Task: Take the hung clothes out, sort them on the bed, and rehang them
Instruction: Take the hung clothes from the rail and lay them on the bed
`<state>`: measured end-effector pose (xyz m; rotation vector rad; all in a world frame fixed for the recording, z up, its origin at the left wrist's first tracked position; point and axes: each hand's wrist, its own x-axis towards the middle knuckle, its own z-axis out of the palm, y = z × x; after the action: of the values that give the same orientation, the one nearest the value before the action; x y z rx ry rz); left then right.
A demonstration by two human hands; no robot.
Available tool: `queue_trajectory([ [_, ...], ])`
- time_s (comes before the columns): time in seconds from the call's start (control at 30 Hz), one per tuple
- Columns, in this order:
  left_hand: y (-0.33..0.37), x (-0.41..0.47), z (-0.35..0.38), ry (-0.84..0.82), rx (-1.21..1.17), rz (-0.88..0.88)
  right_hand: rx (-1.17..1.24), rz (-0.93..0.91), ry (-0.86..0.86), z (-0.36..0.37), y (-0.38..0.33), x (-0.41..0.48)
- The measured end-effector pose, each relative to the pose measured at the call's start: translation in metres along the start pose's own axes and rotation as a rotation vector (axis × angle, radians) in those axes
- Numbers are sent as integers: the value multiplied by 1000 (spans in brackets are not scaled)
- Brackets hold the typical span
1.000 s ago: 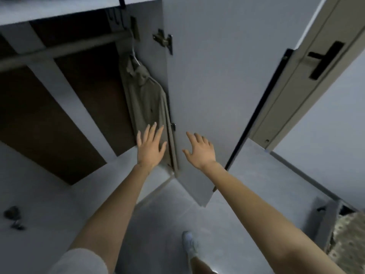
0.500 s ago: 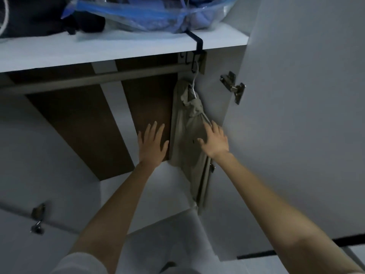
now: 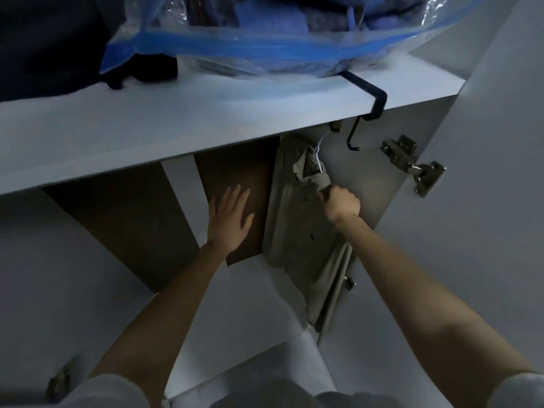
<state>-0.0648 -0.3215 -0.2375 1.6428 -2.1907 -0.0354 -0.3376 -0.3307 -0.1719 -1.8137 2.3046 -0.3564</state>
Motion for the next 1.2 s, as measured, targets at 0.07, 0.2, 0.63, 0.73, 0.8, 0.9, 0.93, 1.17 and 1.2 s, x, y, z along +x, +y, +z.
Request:
queue_trajectory([
  [0.07,-9,12,0,14,-18,18,-20,24,2,3,-7,7],
  [0.2,-23,31,3,4,-55,41,-90,64,33,5,-19,12],
  [0.63,-37,56,14,-5,-85,232,100,51,265,-20,-21,-3],
  [0.73,-33,60,13,15,-108,242,88,38,265,-29,-21,-13],
  [0.8,-26,63,13,24,-123,242,78,29,254,-29,-19,-25],
  [0.9,-14,69,13,61,-144,275,94,23,240,-24,-14,-42],
  [0.93,-9,70,13,75,-143,287,101,21,246,-23,-13,-47],
  [1.17,27,86,16,110,-199,304,42,3,243,-26,-3,-87],
  [1.2,33,88,17,112,-215,303,36,9,224,-24,4,-95],
])
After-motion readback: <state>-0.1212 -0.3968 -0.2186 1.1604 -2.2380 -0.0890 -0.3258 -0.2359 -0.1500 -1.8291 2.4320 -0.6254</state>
